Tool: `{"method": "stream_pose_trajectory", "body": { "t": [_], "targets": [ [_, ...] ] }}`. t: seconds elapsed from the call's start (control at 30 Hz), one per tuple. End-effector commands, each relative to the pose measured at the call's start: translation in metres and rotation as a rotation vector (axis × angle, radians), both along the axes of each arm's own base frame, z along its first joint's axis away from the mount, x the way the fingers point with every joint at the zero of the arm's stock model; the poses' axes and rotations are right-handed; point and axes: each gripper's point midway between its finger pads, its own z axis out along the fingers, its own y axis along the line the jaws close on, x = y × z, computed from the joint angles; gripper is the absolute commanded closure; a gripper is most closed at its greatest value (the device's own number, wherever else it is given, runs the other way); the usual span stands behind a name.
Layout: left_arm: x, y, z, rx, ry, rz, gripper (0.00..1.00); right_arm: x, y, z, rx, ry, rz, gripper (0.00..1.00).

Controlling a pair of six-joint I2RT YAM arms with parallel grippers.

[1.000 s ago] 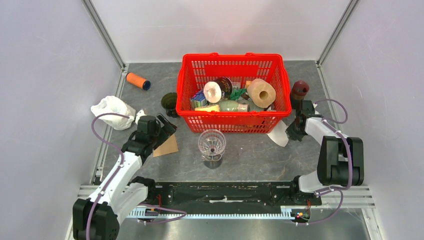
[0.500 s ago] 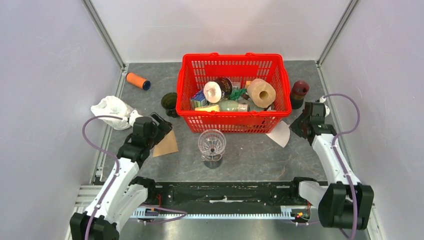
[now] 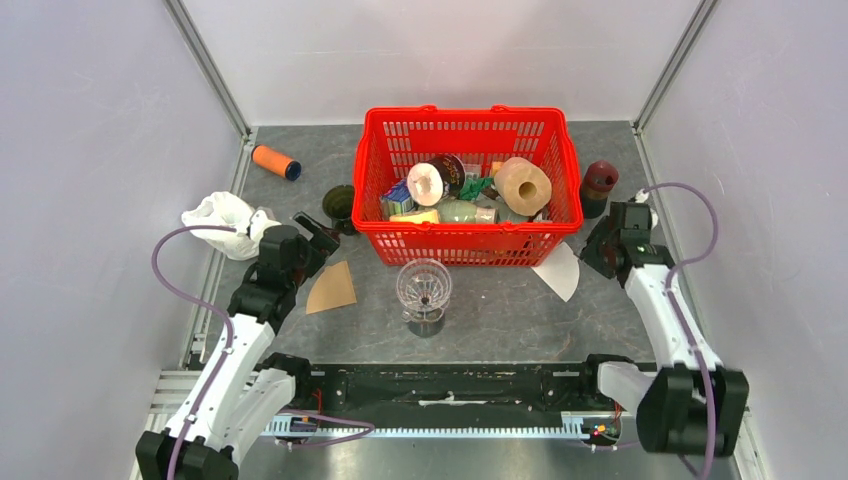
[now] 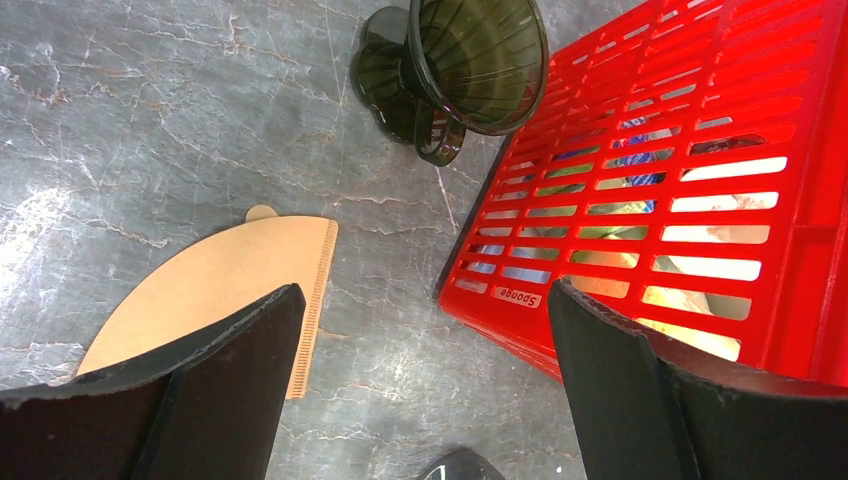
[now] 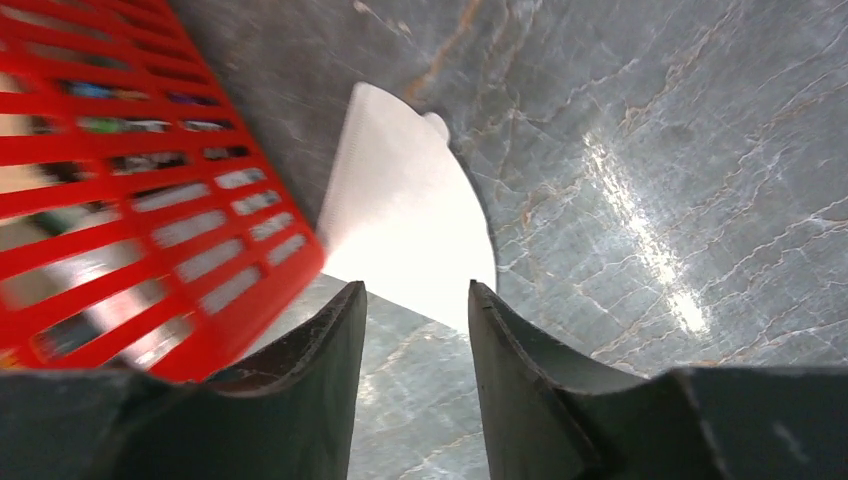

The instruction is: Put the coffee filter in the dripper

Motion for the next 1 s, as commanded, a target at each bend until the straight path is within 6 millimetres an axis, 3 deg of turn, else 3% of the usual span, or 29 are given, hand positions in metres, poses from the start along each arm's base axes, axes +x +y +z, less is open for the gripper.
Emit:
{"method": "stream_pose_trajectory", "body": {
  "t": [0.0, 0.13, 0.37, 0.53, 0.73, 0.97],
  "targets": [
    [0.007, -0.002, 0.010, -0.023, -0.037, 0.010, 0.02, 0.010, 0.000, -0.030, 0.012, 0.118, 0.005, 0.46],
    [0.006, 0.000, 0.009, -0.012, -0.038, 0.016, 0.02, 0.025, -0.001, -0.054, 0.009, 0.193, 0.013, 0.33],
    [0.003, 0.006, 0.006, 0.009, -0.034, 0.034, 0.02, 0.028, 0.001, -0.092, 0.027, 0.325, -0.014, 0.25],
    [0.002, 0.006, 0.006, 0.010, -0.031, 0.032, 0.02, 0.027, 0.001, -0.103, -0.036, 0.385, -0.044, 0.26],
    [-0.001, 0.010, 0.006, 0.023, -0.031, 0.047, 0.02, 0.010, -0.013, -0.115, -0.115, 0.500, -0.118, 0.29],
    [-0.003, 0.013, 0.008, 0.033, -0.037, 0.059, 0.02, 0.003, -0.011, -0.122, -0.100, 0.526, -0.125, 0.43]
  ]
}}
